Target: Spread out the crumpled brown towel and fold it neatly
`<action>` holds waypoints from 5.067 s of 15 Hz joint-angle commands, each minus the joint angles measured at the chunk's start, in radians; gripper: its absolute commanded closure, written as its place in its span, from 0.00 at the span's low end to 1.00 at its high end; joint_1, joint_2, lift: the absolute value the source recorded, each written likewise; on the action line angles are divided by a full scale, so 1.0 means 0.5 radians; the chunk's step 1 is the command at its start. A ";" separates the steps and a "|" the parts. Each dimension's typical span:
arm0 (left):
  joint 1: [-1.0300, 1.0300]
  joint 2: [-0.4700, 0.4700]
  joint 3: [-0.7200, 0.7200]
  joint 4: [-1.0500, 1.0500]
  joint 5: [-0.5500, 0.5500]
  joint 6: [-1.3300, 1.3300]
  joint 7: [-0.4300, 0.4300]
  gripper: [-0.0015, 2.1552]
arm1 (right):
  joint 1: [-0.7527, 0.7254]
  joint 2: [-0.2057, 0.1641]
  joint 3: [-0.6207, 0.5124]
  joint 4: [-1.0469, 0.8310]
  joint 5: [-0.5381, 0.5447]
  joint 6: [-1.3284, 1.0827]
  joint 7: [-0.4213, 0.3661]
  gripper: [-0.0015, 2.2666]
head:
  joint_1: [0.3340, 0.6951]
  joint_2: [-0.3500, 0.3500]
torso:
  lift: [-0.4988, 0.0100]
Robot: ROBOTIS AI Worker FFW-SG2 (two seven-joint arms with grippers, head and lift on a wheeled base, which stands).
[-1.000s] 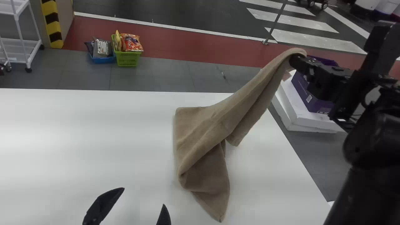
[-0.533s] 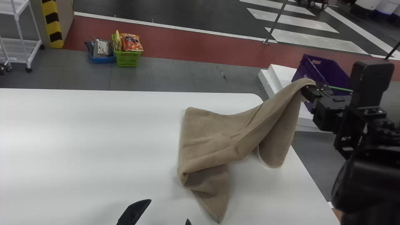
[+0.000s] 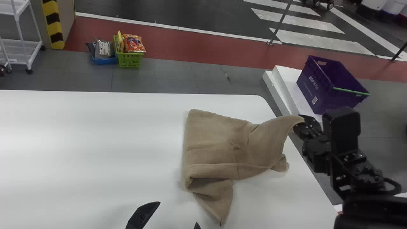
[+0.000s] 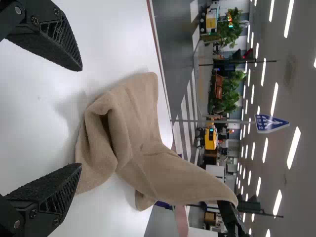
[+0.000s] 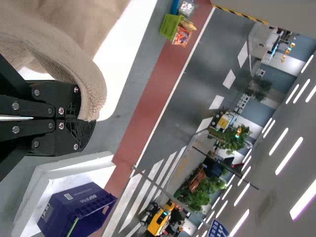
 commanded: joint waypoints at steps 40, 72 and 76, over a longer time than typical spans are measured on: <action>-0.186 -0.022 -0.065 0.060 0.168 0.046 0.249 0.07 | -0.026 0.002 -0.335 0.323 -0.816 -0.097 -0.422 0.43 | 1.00 0.00 | 0.73; -0.213 0.000 0.018 0.103 0.205 0.058 0.200 0.07 | -0.357 0.002 -0.295 1.001 -0.598 -0.539 0.318 0.93 | 1.00 0.00 | 0.73; -0.210 0.006 0.024 0.072 0.211 0.058 0.203 0.07 | -0.415 0.002 -0.182 1.243 -0.598 -0.570 0.318 0.93 | 1.00 0.00 | 0.73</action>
